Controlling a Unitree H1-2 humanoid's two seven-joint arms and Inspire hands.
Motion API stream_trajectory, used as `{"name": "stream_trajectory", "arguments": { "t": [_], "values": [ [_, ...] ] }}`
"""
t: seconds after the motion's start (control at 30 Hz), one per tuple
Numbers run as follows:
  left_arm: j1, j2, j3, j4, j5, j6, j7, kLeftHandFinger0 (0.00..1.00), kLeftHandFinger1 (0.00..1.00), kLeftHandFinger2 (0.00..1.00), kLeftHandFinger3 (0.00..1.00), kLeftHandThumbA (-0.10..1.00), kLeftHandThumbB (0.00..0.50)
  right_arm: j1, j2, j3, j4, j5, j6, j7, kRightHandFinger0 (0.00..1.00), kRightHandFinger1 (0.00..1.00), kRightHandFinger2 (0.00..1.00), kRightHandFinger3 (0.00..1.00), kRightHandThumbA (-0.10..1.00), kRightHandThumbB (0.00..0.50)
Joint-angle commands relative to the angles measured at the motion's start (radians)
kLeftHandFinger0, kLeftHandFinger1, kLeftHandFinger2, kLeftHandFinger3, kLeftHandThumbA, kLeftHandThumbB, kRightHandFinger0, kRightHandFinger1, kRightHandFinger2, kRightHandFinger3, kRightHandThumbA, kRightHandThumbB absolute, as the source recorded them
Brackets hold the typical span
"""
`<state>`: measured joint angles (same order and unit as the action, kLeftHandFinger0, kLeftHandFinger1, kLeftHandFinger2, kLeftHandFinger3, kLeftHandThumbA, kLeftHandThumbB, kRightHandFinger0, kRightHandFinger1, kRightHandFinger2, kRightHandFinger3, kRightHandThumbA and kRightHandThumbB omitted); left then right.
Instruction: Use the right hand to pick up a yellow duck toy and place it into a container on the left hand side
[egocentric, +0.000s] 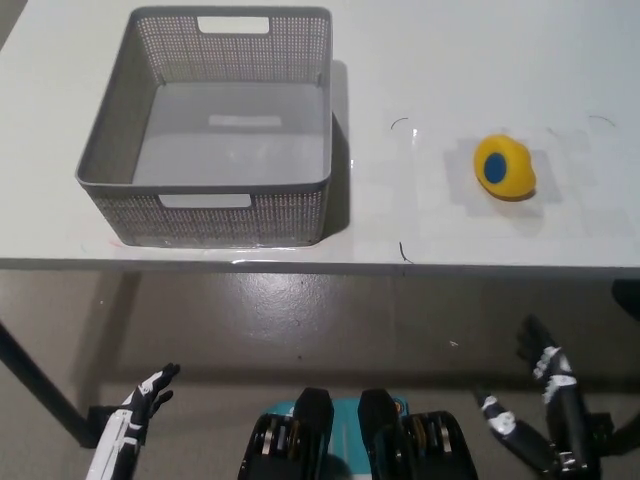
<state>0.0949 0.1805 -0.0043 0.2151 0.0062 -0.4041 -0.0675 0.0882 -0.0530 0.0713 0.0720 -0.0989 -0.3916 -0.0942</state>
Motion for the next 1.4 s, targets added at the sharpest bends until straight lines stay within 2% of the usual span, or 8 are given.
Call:
{"name": "stream_trajectory", "arguments": {
  "t": [0.0,0.1,0.33,0.43,0.6,0.73,0.97,1.37],
  "values": [
    [0.001,0.018,0.003,-0.008,-0.003,-0.066,-0.017,1.00,1.00,1.00,1.00,1.00,0.235,-0.010,-0.037,-0.056,-0.136,-0.083,-0.078,-0.094,0.96,1.00,1.00,1.00,0.78,0.195],
    [0.001,0.017,0.002,-0.008,0.000,-0.066,-0.016,1.00,1.00,1.00,1.00,1.00,0.224,-0.030,-0.055,-0.080,-0.184,-0.117,-0.065,-0.070,1.00,1.00,1.00,1.00,0.86,0.254],
    [0.007,0.018,0.007,-0.008,-0.008,-0.066,-0.023,1.00,1.00,1.00,1.00,1.00,0.223,-0.229,-0.196,-0.092,-0.340,-0.338,0.217,0.064,1.00,1.00,1.00,1.00,0.87,0.455],
    [0.011,0.018,0.008,-0.008,-0.001,-0.066,-0.021,1.00,1.00,1.00,1.00,1.00,0.225,-0.296,-0.226,-0.087,-0.338,-0.392,0.298,0.094,1.00,1.00,1.00,1.00,0.90,0.492],
    [0.007,0.020,0.009,-0.004,0.001,-0.066,-0.020,1.00,1.00,1.00,1.00,1.00,0.228,-0.510,-0.273,-0.070,-0.249,-0.452,0.445,0.134,1.00,1.00,1.00,1.00,0.81,0.482],
    [0.012,0.023,0.015,-0.010,0.005,-0.066,-0.015,1.00,1.00,1.00,1.00,1.00,0.224,-0.654,-0.292,-0.032,-0.122,-0.481,0.454,0.144,1.00,1.00,1.00,1.00,0.71,0.465],
    [0.012,0.026,0.018,-0.003,0.006,-0.066,-0.015,1.00,1.00,1.00,1.00,1.00,0.221,-0.873,-0.343,0.099,0.157,-0.574,0.453,0.175,1.00,1.00,1.00,1.00,0.81,0.496],
    [0.011,0.027,0.014,0.002,0.016,-0.066,-0.013,1.00,1.00,1.00,1.00,1.00,0.223,-1.097,-0.344,0.290,0.656,-0.658,0.411,0.084,1.00,1.00,1.00,1.00,0.78,0.500]
  ]
}}
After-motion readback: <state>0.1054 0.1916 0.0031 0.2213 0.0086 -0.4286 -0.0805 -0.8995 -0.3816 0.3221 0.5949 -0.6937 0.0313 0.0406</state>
